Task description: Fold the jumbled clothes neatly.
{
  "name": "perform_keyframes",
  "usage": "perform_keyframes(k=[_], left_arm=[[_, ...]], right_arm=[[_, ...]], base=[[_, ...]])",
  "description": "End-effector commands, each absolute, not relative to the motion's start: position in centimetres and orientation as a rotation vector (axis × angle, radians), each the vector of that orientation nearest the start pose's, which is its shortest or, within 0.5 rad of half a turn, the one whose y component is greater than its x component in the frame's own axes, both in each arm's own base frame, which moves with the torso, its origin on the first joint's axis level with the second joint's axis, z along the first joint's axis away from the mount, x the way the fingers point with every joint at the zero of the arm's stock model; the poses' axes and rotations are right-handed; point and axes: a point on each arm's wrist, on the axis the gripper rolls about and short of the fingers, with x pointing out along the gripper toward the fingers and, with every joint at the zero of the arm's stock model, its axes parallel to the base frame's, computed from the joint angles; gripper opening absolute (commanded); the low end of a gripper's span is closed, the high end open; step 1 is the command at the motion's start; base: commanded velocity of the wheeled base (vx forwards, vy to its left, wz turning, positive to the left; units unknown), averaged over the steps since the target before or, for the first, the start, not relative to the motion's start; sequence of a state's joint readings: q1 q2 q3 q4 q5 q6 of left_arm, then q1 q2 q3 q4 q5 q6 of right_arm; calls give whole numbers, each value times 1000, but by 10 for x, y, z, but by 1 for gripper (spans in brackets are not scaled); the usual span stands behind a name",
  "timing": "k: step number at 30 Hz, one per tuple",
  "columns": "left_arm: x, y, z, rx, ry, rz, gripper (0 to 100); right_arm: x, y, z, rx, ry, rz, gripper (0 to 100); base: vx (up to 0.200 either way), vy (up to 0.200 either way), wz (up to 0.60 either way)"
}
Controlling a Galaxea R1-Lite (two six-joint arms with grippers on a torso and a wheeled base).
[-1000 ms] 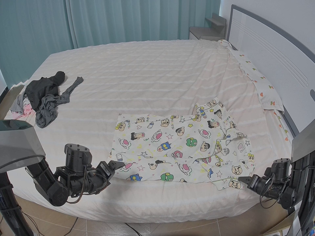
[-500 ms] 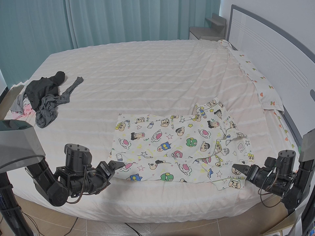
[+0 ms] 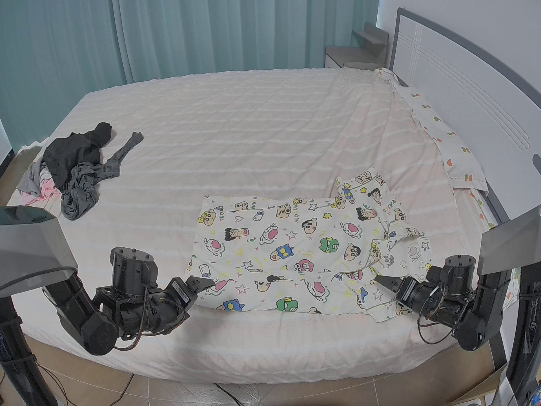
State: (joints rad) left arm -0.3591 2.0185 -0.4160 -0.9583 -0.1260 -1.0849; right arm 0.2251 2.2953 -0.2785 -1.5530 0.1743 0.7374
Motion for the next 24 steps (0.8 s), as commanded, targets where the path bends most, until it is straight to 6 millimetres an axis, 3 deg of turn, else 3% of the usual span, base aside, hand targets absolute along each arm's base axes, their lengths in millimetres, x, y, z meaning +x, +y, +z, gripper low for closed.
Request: perform_keyframes(k=[1,9,17,19,24], left_arm=[[263,-102,33,-950,825,-72,100],[263,-102,32,-949,827,-70,100],[263,-102,32,-932,822,-72,100],[262,-102,34,-899,796,-60,100],[260,-110,34,-866,774,-50,100]], right_arm=[[288,59,-18,714,557,177,100],[280,59,-9,740,557,179,100],[260,67,23,771,517,233,100],[246,63,50,783,444,262,100],[224,57,73,853,394,275,100]], base=[[0,0,0],[0,0,0],[0,0,0],[0,0,0],[0,0,0]])
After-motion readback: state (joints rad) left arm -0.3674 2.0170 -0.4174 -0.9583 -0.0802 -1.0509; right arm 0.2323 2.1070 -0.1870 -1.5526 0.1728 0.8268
